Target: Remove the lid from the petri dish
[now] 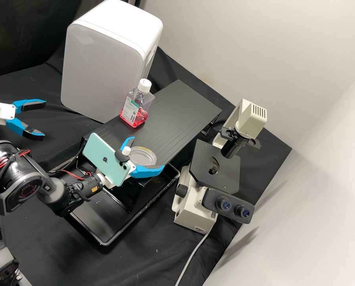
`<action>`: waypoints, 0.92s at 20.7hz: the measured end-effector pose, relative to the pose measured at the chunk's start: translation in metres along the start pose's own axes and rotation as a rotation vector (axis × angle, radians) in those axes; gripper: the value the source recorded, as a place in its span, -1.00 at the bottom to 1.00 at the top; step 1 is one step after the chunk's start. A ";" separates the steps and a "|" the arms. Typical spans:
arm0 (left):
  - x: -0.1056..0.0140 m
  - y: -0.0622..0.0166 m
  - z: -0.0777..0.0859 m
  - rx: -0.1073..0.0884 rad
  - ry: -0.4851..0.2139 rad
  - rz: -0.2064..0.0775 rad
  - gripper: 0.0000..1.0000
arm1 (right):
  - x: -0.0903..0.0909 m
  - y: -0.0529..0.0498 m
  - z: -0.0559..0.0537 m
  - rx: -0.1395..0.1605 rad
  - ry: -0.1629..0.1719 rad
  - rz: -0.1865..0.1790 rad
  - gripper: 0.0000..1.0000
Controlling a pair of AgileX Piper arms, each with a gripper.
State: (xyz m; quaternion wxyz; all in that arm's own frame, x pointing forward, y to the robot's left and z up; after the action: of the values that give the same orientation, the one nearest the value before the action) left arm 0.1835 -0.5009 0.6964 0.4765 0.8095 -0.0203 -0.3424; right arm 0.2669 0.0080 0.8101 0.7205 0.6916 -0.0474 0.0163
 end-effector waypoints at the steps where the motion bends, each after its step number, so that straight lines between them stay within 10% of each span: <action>1: 0.000 0.0000 0.000 -0.001 0.001 0.000 1.00 | 0.000 0.000 0.000 0.000 0.000 0.000 -1.00; 7: 0.000 0.0005 -0.001 -0.007 0.016 0.006 1.00 | -0.002 0.004 -0.003 0.005 0.002 0.001 -1.00; 13: 0.000 0.0005 -0.001 -0.007 0.016 0.006 1.00 | -0.016 0.013 -0.030 0.038 0.114 0.032 -1.00; 19: 0.000 0.0005 -0.001 -0.007 0.016 0.006 1.00 | -0.020 0.002 -0.045 0.045 0.171 -0.010 -1.00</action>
State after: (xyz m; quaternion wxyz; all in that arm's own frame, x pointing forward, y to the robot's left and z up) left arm 0.1845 -0.5001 0.6972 0.4805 0.8104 -0.0177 -0.3346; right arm 0.2490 0.0540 0.8089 0.7064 0.7038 0.0182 0.0727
